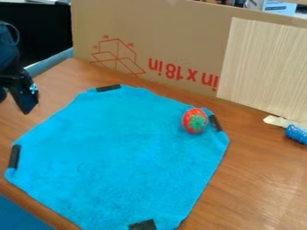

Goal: Fold the cloth from bottom left to top right

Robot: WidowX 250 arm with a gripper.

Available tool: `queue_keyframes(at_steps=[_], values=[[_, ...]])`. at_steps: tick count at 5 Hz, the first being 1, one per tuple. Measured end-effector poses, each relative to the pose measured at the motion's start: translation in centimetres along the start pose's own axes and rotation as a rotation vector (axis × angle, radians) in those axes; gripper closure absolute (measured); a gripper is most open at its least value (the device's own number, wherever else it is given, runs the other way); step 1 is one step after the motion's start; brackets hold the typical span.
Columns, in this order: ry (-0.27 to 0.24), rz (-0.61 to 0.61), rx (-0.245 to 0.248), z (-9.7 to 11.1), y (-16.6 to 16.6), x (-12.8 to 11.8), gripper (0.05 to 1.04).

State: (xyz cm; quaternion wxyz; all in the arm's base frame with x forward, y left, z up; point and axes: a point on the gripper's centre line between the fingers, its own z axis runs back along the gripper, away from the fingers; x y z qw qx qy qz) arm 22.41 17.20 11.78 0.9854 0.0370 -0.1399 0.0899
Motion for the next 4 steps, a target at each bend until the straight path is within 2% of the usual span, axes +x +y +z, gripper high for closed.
queue_keyframes(at_steps=[1, 2, 4], values=[[0.02, 0.002, -0.017, -0.7, -0.2, -0.3, 0.083], [0.05, 0.066, -0.036, -2.3, 1.9, -2.4, 0.083], [0.014, 0.142, -0.005, -4.0, 3.0, -4.5, 0.083]])
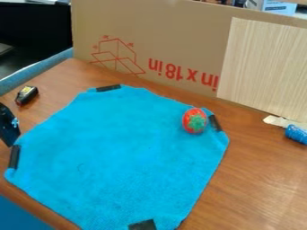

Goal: Fold the cloth from bottom left to top right

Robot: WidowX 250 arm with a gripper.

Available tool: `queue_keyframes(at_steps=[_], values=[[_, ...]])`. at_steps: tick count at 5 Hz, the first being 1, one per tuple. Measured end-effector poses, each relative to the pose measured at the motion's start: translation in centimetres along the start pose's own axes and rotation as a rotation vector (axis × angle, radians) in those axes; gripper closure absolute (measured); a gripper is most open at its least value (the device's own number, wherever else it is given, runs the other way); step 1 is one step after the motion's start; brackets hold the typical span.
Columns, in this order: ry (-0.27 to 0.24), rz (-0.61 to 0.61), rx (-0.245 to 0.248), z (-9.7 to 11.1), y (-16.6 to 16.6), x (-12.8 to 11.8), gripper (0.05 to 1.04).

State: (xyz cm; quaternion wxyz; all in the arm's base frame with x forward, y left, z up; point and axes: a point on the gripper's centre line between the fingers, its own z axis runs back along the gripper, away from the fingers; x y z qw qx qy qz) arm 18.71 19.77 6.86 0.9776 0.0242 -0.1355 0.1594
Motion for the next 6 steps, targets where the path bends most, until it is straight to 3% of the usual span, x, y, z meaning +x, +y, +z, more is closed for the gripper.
queue_keyframes(at_steps=[1, 2, 5, 6], values=[[-0.018, 0.057, 0.012, -0.5, 0.5, -0.5, 0.083], [0.004, 0.09, 0.001, -1.5, 0.5, -0.9, 0.084], [-0.015, 0.199, 0.004, -3.1, -0.3, -1.4, 0.108], [-0.013, 0.245, 0.004, -3.3, -0.5, -1.6, 0.381]])
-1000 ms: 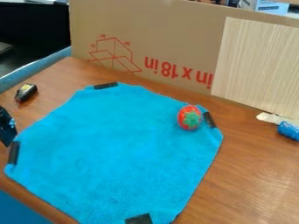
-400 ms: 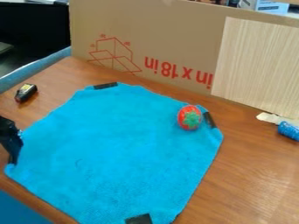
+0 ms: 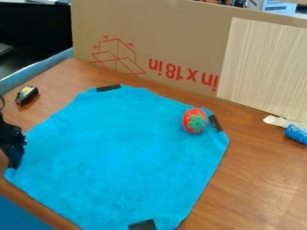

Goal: Fold the cloth from bottom left to top right

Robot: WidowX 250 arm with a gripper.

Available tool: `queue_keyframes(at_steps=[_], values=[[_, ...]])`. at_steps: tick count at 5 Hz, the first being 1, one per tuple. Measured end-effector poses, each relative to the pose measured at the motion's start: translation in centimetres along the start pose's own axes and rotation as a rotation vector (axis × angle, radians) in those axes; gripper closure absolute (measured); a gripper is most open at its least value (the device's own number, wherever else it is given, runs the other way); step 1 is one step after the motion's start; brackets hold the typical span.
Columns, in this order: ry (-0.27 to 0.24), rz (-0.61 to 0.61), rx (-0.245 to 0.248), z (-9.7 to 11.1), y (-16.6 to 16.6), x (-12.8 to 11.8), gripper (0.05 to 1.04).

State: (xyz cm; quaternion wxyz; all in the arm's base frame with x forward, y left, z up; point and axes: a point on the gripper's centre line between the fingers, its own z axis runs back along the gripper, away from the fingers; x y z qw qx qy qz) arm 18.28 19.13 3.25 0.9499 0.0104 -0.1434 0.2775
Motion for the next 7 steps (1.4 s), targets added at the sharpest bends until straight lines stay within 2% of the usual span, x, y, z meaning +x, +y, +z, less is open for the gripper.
queue_keyframes(at_steps=[1, 2, 3, 4, 5, 6, 7], values=[[-0.021, 0.034, 0.017, -0.2, 0.2, 0.1, 0.684], [-0.025, 0.043, 0.014, -0.3, 0.1, -0.1, 0.904], [-0.023, 0.054, -0.013, 0.3, -0.7, -0.1, 1.013], [-0.043, 0.102, -0.057, 3.1, -2.1, 1.3, 1.031], [-0.015, 0.139, -0.09, 4.7, -5.0, 2.8, 1.031], [-0.012, 0.144, -0.094, 5.4, -8.9, 4.5, 1.031], [0.037, 0.134, -0.086, 3.9, -13.3, 5.3, 1.031]])
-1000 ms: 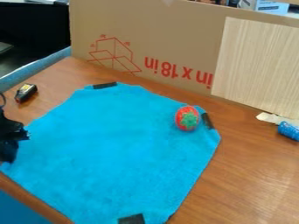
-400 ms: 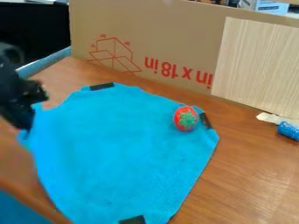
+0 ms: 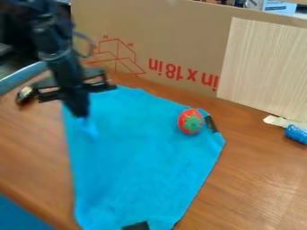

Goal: Fold the cloth from bottom left to top right

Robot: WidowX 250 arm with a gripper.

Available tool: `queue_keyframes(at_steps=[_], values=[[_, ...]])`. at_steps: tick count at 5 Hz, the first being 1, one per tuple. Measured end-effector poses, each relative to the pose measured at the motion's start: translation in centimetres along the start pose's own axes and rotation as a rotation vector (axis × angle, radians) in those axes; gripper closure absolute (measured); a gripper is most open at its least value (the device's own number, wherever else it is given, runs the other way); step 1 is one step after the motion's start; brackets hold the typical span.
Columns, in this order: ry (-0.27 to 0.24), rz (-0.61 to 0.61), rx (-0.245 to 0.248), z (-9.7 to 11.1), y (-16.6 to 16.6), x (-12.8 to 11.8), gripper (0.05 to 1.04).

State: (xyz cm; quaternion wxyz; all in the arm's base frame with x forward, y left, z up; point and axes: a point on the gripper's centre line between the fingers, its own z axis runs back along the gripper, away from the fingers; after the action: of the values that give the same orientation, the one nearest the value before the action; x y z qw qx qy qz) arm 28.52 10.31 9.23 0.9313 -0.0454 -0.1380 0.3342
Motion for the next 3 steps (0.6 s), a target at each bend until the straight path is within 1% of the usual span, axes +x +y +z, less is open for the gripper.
queue_keyframes(at_steps=[1, 2, 3], values=[[0.028, -0.005, 0.01, -1.7, -4.9, 0.1, 1.031], [0.04, -0.005, -0.001, -2.2, -9.3, 0.2, 1.031], [0.035, -0.012, -0.021, -2.0, -12.6, 0.0, 1.031]])
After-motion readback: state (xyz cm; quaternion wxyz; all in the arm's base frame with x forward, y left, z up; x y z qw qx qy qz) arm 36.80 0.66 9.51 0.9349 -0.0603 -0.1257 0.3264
